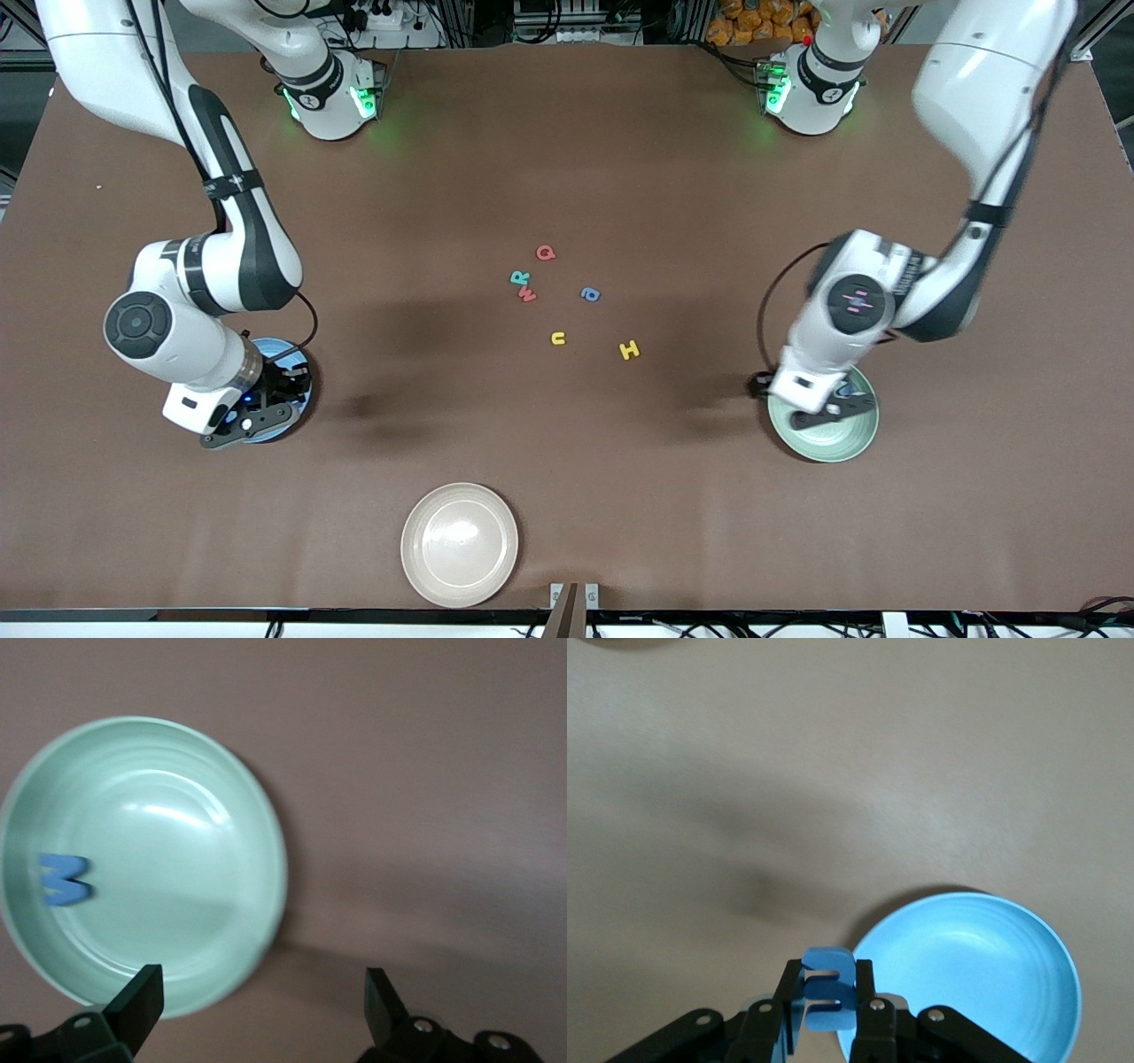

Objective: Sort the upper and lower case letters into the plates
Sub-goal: 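Release the blue E on the blue plate while the left gripper reaches the H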

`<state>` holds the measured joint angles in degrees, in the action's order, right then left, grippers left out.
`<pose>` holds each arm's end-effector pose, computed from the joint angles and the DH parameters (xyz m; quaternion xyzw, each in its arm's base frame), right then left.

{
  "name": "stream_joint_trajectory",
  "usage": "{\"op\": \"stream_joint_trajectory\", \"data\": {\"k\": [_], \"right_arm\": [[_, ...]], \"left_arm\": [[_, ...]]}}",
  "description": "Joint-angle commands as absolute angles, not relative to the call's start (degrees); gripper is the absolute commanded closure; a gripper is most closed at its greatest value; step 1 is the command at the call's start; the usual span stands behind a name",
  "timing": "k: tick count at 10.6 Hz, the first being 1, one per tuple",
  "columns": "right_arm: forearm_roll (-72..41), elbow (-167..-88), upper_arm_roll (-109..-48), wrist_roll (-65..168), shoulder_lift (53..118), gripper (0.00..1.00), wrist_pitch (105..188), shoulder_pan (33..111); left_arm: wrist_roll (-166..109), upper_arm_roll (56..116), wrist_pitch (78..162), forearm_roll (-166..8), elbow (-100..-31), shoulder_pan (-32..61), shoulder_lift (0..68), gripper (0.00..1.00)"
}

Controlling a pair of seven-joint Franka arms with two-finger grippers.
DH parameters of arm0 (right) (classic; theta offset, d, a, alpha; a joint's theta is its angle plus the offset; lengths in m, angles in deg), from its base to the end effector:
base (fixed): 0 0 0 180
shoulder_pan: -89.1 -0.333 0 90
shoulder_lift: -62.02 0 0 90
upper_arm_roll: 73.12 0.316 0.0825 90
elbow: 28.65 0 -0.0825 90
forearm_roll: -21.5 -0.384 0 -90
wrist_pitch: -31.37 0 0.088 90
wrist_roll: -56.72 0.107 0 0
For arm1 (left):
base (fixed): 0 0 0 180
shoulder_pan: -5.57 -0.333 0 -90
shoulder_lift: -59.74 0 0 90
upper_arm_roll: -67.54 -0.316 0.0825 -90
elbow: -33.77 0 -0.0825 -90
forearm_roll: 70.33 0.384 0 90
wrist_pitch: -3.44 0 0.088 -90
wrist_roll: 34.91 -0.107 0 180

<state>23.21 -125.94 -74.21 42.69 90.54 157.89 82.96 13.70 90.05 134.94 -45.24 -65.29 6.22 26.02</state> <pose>0.6697 0.0595 0.3077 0.9843 0.1756 0.0049 0.0170 0.6308 -0.2309 0.2660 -0.9920 -0.1101 -0.0509 0.0360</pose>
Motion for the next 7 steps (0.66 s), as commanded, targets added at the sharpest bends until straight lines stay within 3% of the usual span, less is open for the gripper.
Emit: {"op": "stream_joint_trajectory", "data": {"k": [1,6,7], "right_arm": [[23.7,-129.3,-73.7,43.1,88.6,0.99,156.6,85.8],[26.1,-129.6,-73.8,43.0,91.2,0.96,157.7,89.6],[26.1,-129.6,-73.7,42.8,91.3,0.79,157.8,90.7]], "left_arm": [[18.7,89.3,134.6,-44.4,-59.3,13.6,21.2,0.0],[26.4,89.1,134.7,-44.4,-54.7,22.1,15.1,0.0],[26.9,89.1,134.8,-44.7,-54.6,23.1,14.1,0.0]]}}
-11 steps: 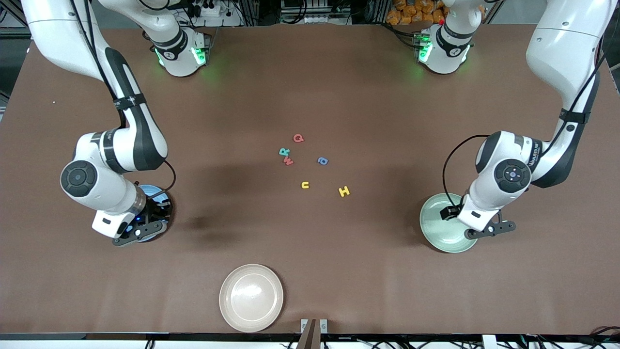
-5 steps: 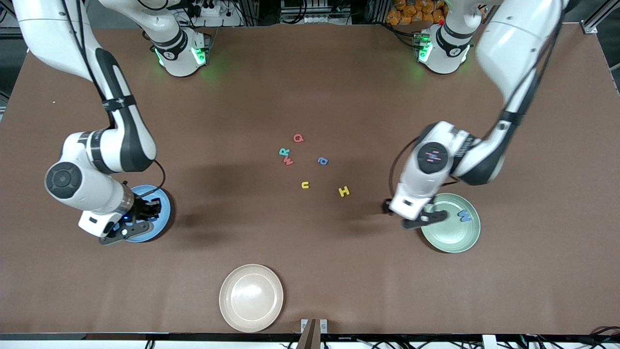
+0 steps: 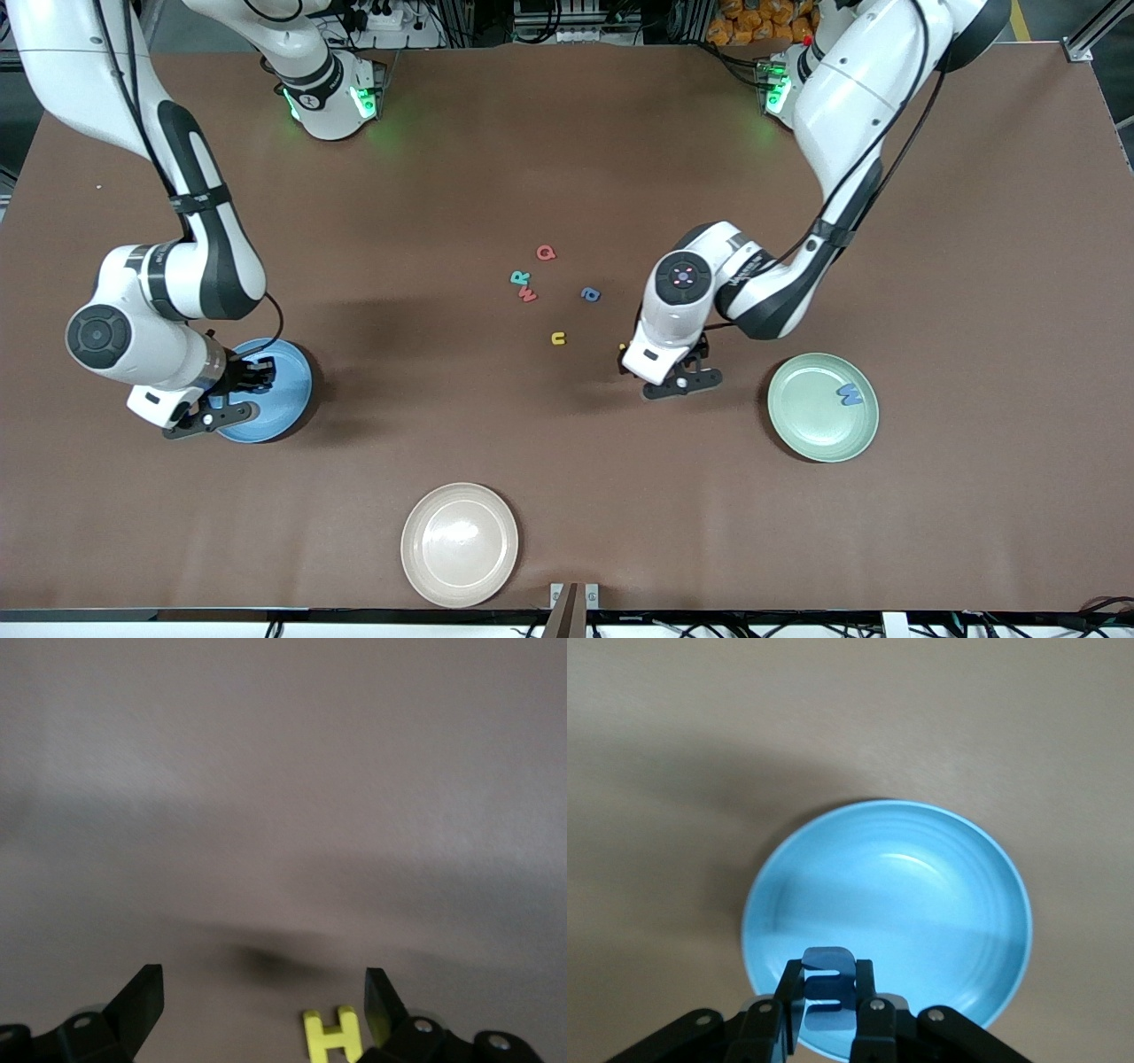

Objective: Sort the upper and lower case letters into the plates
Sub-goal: 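Release the blue E on the blue plate while the left gripper reaches the H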

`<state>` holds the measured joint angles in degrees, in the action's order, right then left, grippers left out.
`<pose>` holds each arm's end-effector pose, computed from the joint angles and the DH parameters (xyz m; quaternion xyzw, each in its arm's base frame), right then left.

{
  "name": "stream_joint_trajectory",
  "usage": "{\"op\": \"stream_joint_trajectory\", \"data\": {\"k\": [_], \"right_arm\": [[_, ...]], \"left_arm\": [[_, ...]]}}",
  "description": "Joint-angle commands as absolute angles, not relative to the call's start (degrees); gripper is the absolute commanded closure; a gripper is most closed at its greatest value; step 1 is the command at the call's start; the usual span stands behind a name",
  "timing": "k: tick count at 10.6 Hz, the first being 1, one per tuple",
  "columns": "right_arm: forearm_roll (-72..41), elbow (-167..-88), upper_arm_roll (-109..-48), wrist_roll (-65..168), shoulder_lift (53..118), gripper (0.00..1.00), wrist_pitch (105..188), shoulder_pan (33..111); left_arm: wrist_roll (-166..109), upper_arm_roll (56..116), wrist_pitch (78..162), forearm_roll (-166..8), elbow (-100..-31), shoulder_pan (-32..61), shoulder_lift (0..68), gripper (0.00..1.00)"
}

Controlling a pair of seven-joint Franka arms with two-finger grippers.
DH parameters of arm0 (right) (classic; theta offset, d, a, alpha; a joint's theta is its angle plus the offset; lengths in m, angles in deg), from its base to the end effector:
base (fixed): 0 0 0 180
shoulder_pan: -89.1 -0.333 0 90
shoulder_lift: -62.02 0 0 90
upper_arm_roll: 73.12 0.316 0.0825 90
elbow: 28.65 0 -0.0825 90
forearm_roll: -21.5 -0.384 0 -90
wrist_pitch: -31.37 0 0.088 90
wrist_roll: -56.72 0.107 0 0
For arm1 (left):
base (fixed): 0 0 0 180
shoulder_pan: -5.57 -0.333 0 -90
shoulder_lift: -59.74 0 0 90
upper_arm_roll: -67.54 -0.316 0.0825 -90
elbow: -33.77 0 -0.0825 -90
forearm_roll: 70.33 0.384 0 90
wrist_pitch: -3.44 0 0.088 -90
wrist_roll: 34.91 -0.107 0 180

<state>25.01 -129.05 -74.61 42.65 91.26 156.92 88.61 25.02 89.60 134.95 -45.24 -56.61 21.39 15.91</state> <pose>0.6548 -0.0122 0.2742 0.9899 0.1336 -0.0394 0.0257 0.5813 -0.3915 0.2139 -0.9946 -0.0979 -0.0335 0.0121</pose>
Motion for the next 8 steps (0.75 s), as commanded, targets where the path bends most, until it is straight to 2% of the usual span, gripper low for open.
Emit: {"op": "stream_joint_trajectory", "data": {"k": [1,2,8], "right_arm": [[26.0,-129.7,-73.7,42.6,91.2,0.37,157.7,91.5],[25.5,-129.6,-73.6,42.6,91.2,0.0,157.6,91.9],[25.2,-129.1,-73.2,42.5,90.8,0.0,156.7,86.6]], "left_arm": [[27.1,89.1,134.8,-44.7,-54.6,23.8,13.7,0.0],[27.4,89.2,134.8,-45.0,-54.6,24.1,13.1,0.0],[31.4,89.2,135.2,-45.2,-54.6,25.0,11.5,0.0]]}}
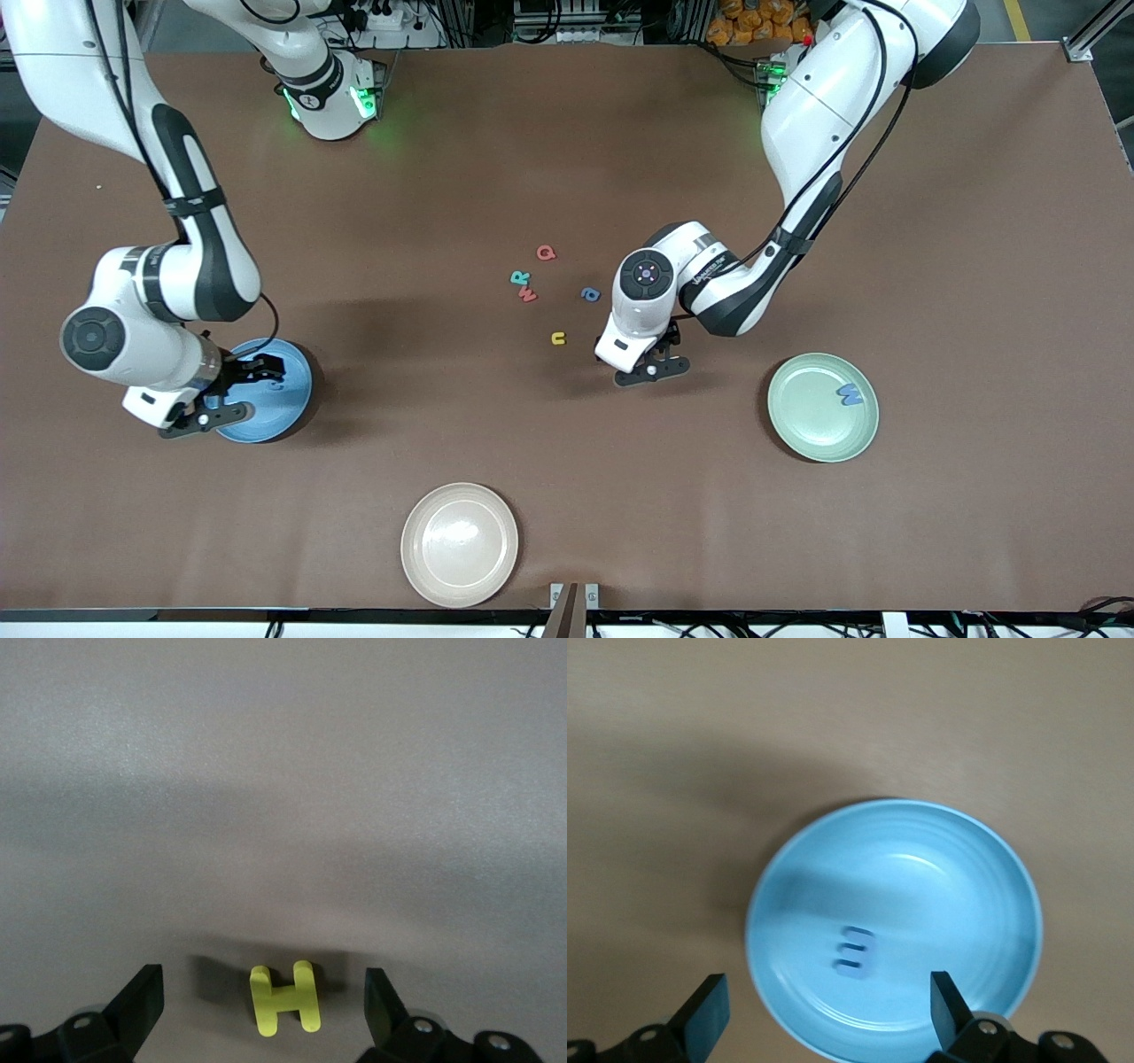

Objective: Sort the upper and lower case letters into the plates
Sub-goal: 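Grasp the yellow H with the left gripper and carry it to the green plate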

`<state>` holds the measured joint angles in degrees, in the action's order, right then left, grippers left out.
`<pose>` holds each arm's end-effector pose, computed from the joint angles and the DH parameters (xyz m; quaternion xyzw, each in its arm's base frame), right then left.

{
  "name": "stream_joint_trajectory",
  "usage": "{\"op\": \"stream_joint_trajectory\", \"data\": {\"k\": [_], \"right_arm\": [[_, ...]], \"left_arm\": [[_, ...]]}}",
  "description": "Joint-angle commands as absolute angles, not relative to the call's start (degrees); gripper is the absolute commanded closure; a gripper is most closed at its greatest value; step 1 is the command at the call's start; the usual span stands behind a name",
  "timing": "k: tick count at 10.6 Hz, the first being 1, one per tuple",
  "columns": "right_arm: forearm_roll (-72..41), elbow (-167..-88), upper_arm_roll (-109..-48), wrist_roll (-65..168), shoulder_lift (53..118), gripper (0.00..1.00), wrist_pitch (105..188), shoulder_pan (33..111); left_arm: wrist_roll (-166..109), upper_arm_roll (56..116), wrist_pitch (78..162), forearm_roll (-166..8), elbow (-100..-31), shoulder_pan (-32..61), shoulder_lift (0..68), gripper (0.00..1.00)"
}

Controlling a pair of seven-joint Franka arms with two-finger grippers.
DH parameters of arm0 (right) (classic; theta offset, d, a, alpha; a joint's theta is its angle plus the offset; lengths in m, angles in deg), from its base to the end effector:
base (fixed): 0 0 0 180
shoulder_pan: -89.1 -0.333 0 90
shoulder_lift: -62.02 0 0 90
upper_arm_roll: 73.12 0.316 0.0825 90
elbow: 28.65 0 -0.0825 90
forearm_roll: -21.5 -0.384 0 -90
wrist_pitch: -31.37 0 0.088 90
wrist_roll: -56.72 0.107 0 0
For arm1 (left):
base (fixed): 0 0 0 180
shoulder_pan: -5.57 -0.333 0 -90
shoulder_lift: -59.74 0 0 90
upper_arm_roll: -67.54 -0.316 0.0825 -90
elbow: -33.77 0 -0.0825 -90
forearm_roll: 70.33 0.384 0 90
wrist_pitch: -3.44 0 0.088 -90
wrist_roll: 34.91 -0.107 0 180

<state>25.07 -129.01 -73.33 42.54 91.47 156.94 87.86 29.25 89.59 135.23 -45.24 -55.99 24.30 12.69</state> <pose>0.6548 0.0097 0.2720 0.9875 0.1513 -0.0397 0.0212 0.5573 -0.4193 0.1813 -0.9937 -0.1103 -0.0140 0.0165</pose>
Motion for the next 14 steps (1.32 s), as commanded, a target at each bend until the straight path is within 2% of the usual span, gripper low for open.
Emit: {"op": "stream_joint_trajectory", "data": {"k": [1,3,4,5,6,7,11,14], "right_arm": [[25.2,-129.1,-73.2,42.6,90.5,0.0,156.3,85.5],[25.1,-129.1,-71.6,43.3,90.4,0.0,155.0,81.8],[24.9,-129.1,-70.5,43.5,90.4,0.0,155.0,79.7],[24.9,-129.2,-70.1,45.4,90.4,0.0,154.9,77.3],[24.9,-129.2,-70.1,51.9,90.5,0.0,154.3,74.4],[25.0,-129.2,-70.2,59.7,90.8,0.0,154.8,69.9],[24.9,-128.0,-70.2,74.3,93.6,0.0,158.4,60.7],[21.5,-122.2,-70.2,81.6,98.6,0.0,158.4,57.3]], "left_arm": [[31.6,89.2,135.2,-45.2,-54.6,25.0,11.4,0.01],[34.8,89.2,135.2,-45.8,-54.7,25.4,11.0,0.08],[35.0,89.2,135.2,-45.9,-54.7,25.3,11.0,0.18],[35.1,89.2,135.2,-46.0,-54.7,25.3,11.0,0.42],[35.4,89.2,135.2,-46.9,-54.6,25.3,11.0,0.85],[35.9,89.2,135.2,-47.6,-54.6,25.3,11.3,1.0],[35.0,91.3,131.7,-47.5,-55.2,18.8,18.3,1.0],[27.3,93.1,128.3,-47.5,-55.9,11.7,22.1,1.0]]}}
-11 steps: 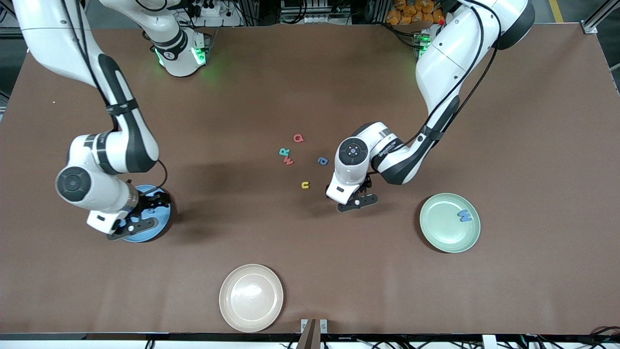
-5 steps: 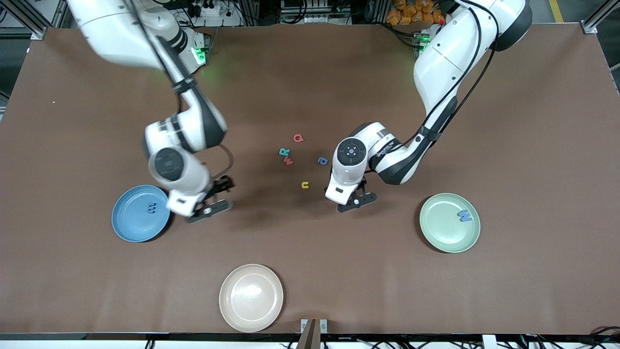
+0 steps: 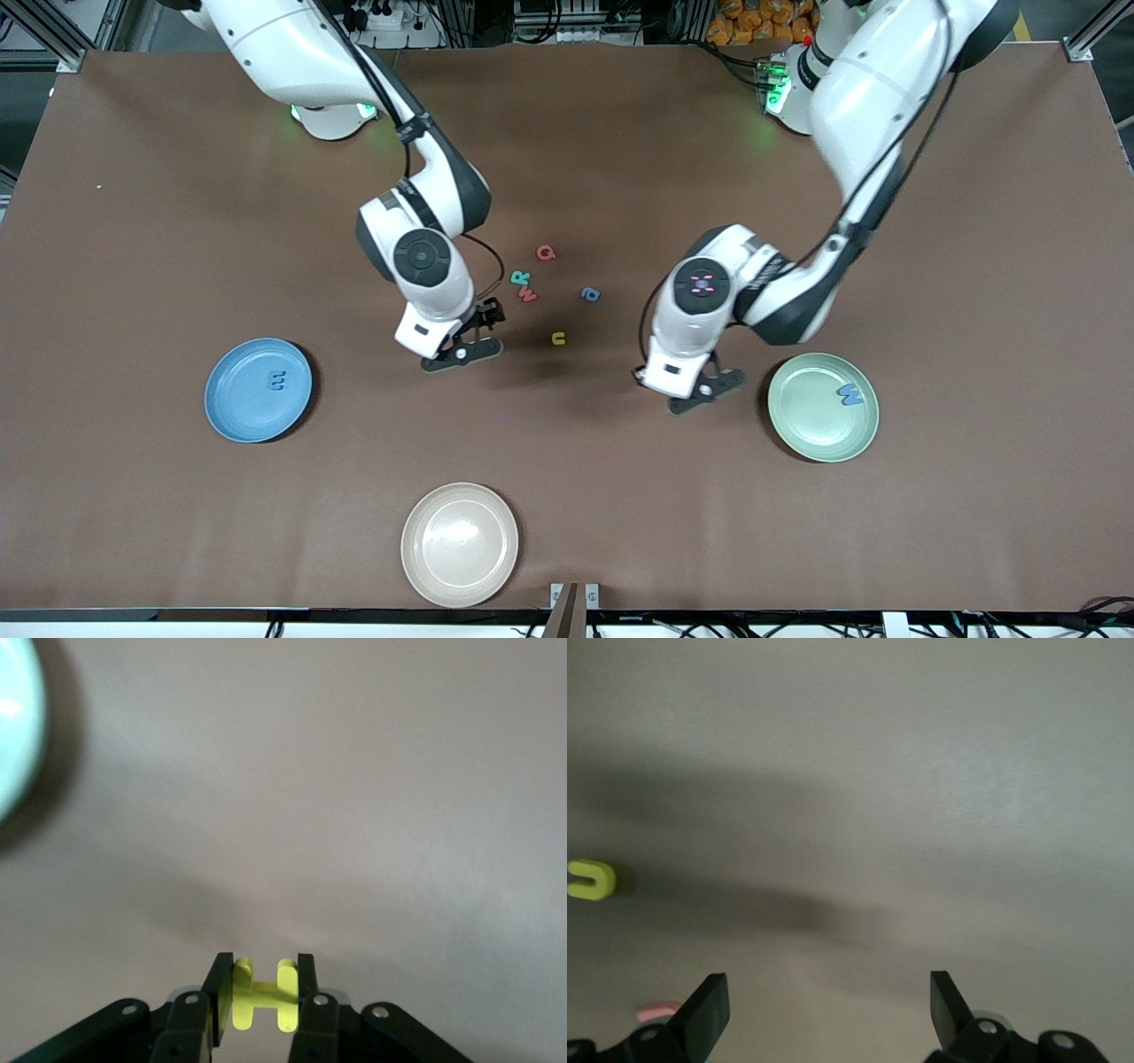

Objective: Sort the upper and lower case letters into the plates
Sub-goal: 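Grasp the yellow H with the left gripper and carry it to the green plate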

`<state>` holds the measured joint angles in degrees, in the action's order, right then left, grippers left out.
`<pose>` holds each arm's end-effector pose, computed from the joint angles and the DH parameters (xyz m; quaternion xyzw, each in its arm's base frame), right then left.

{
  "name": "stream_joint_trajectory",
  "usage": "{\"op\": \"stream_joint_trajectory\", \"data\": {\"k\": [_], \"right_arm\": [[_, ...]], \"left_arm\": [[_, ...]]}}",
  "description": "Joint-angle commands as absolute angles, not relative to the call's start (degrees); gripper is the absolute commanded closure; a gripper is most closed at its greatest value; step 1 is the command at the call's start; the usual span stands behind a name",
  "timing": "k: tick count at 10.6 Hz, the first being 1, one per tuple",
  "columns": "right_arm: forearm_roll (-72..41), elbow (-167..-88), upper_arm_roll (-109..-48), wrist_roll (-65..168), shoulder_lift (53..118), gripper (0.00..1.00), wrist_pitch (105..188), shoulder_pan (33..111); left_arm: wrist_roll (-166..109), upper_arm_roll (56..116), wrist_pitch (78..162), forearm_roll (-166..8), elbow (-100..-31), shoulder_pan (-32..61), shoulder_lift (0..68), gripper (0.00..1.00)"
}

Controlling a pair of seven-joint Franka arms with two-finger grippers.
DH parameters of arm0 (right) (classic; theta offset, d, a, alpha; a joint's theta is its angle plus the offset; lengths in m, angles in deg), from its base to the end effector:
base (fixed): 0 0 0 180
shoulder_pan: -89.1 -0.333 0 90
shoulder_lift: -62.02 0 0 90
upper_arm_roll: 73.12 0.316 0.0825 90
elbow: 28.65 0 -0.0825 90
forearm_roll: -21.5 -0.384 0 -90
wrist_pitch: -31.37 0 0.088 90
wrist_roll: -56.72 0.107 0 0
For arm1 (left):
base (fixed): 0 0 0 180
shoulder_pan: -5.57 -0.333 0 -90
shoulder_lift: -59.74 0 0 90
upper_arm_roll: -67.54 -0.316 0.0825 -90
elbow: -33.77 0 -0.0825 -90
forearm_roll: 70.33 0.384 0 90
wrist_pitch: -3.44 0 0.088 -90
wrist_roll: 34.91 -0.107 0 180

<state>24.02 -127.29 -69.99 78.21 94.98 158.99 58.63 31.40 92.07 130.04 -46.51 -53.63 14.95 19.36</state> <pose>0.5552 0.3633 0.2476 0.9927 0.1155 -0.0294 0.0175 0.6248 -0.3424 0.2750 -0.9769 -0.2093 -0.0437 0.0010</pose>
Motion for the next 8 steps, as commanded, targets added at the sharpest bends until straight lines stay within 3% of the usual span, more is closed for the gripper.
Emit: {"op": "stream_joint_trajectory", "data": {"k": [1,8], "right_arm": [[19.0,-119.4,-70.2,83.5,100.7,0.0,158.3,56.2],[18.9,-108.9,-70.3,97.6,110.5,0.0,158.4,50.2]], "left_arm": [[23.1,93.2,126.8,-47.5,-56.4,9.7,23.2,1.0],[7.6,93.0,122.7,-46.6,-57.4,-1.0,22.7,1.0]]}}
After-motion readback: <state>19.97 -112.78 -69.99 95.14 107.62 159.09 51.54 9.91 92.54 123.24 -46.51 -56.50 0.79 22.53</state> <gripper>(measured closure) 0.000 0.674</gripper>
